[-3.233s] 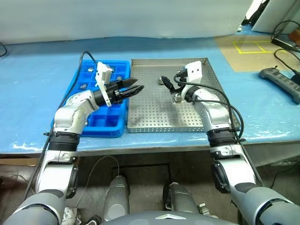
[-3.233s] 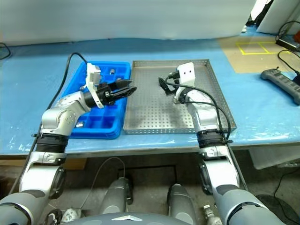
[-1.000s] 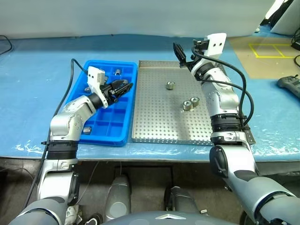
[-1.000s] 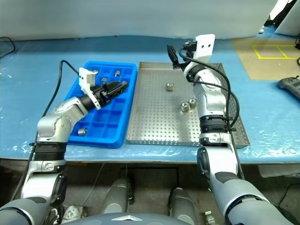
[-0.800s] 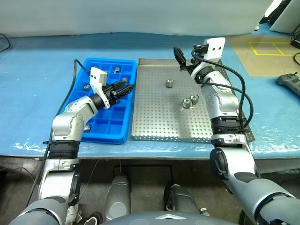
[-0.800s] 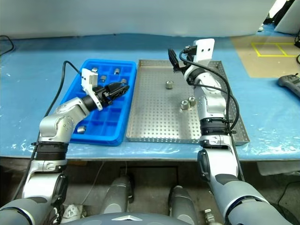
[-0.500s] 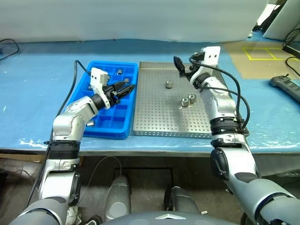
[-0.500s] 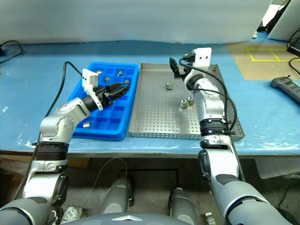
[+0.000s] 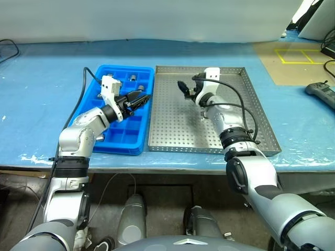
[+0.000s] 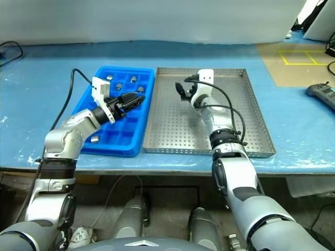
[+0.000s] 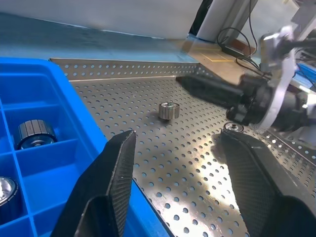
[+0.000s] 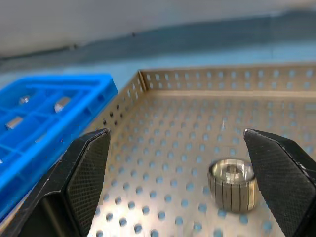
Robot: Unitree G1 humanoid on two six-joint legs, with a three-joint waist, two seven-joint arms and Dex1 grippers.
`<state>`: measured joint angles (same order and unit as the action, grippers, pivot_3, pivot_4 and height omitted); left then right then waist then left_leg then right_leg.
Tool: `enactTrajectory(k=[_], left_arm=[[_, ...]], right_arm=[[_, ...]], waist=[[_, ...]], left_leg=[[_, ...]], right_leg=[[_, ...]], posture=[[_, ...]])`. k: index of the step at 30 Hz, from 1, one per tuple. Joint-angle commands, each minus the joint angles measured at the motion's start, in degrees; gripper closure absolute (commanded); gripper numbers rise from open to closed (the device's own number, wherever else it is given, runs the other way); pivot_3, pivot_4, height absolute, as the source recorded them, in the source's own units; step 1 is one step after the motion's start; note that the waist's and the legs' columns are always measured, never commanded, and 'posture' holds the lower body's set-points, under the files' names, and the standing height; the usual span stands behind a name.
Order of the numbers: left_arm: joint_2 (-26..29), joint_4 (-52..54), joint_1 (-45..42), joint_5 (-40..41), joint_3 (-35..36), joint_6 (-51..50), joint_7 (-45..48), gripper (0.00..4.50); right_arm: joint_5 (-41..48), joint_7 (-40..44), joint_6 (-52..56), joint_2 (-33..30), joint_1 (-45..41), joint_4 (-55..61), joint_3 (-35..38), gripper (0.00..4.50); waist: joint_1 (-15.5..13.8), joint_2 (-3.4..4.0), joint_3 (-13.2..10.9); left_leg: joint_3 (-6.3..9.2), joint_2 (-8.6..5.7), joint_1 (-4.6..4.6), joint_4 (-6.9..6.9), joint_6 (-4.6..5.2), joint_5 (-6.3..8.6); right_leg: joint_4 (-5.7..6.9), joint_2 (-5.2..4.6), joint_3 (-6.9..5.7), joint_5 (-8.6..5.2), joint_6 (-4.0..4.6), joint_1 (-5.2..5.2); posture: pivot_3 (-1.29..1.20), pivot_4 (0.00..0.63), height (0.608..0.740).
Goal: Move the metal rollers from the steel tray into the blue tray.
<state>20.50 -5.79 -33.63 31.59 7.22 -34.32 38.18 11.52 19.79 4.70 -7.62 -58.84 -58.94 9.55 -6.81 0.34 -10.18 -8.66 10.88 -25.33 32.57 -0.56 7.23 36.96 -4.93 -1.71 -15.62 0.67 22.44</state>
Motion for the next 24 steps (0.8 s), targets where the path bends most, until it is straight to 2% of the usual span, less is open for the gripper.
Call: enactTrajectory(k=[1,9,15,24], left_arm=[[0.3,2.3,-1.0,0.5,0.3,0.0,0.1,1.61],[0.4,2.8,-0.9,0.6,0.2,-0.4,0.2,1.61],[0.4,4.0,-0.3,0.7,0.3,-1.1,-0.1,1.61],[0.1,5.3,0.2,1.1,0.6,-2.1,-0.9,1.61]], right_arm=[[-1.8,-2.5,-5.0,-0.5,-5.2,-8.5,0.7,0.0],[-5.2,-5.6,-8.7,0.4,-10.2,-15.8,0.6,0.0],[-6.3,-7.2,-7.9,2.2,-10.0,-17.0,1.0,0.0],[-9.2,-11.0,-8.5,1.6,-10.4,-17.7,1.3,0.0]], waist=[[0.0,0.0,0.0],[0.0,0.0,0.0],[0.0,0.0,0.0],[-0.1,0.0,0.0]], left_leg=[[0.0,0.01,-0.01,0.01,-0.01,0.01],[0.0,0.05,-0.06,0.13,0.04,0.04],[0.0,0.06,-0.13,0.19,0.07,0.05],[0.01,0.06,-0.49,0.48,0.12,0.01]], right_leg=[[0.01,0.0,-0.01,-0.01,0.01,0.01],[0.12,0.0,-0.02,-0.12,0.23,0.06],[0.21,-0.02,-0.01,-0.12,0.23,0.16],[0.58,-0.06,-0.01,-0.12,0.22,0.56]], posture=[[0.07,0.15,0.74],[0.09,0.15,0.74],[0.1,0.15,0.74],[0.11,0.15,0.74]])
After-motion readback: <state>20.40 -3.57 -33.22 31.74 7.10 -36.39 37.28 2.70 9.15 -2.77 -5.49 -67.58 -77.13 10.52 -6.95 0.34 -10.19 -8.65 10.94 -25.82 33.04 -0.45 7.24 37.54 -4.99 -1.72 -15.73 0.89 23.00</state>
